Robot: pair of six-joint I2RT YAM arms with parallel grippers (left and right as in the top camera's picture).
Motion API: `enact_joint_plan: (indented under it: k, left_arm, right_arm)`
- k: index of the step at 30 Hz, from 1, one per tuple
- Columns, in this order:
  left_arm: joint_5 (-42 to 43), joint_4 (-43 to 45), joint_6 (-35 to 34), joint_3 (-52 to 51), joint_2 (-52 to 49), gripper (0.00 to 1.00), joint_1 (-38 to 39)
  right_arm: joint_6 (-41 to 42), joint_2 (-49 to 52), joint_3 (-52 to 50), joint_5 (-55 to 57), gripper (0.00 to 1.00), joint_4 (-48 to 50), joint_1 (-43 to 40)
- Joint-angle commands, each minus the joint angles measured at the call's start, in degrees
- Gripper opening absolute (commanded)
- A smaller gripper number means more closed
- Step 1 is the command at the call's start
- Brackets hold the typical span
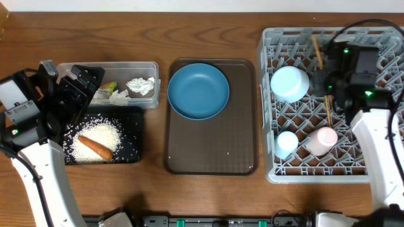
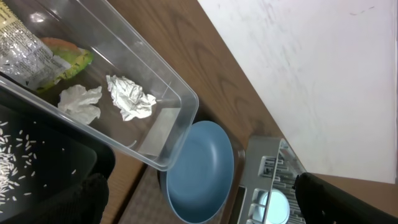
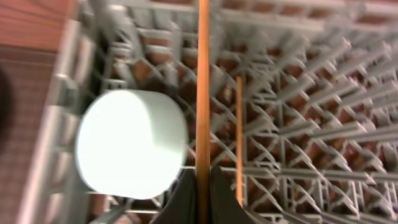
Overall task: Sort waste into correct bins and load items into the dishwasher rack
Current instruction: 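Carry the chopstick into the rack and release it upright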
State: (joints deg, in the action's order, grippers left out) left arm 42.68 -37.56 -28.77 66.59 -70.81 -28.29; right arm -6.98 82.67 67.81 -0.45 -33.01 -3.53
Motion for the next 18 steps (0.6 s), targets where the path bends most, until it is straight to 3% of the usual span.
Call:
enact_joint_plan:
  k: [1, 18]
  left_arm:
    - [0.1, -0.2, -0.5, 1.2, 0.8, 0.98, -0.3]
    - [0.1, -0.2, -0.5, 1.2, 0.8, 0.98, -0.3]
  right_arm:
    - [-1.5, 3.4, 0.6, -0.5, 0.01, -0.2, -2.7]
    - [-1.5, 12.7, 0.6, -0.5, 0.01, 2.8, -7.5]
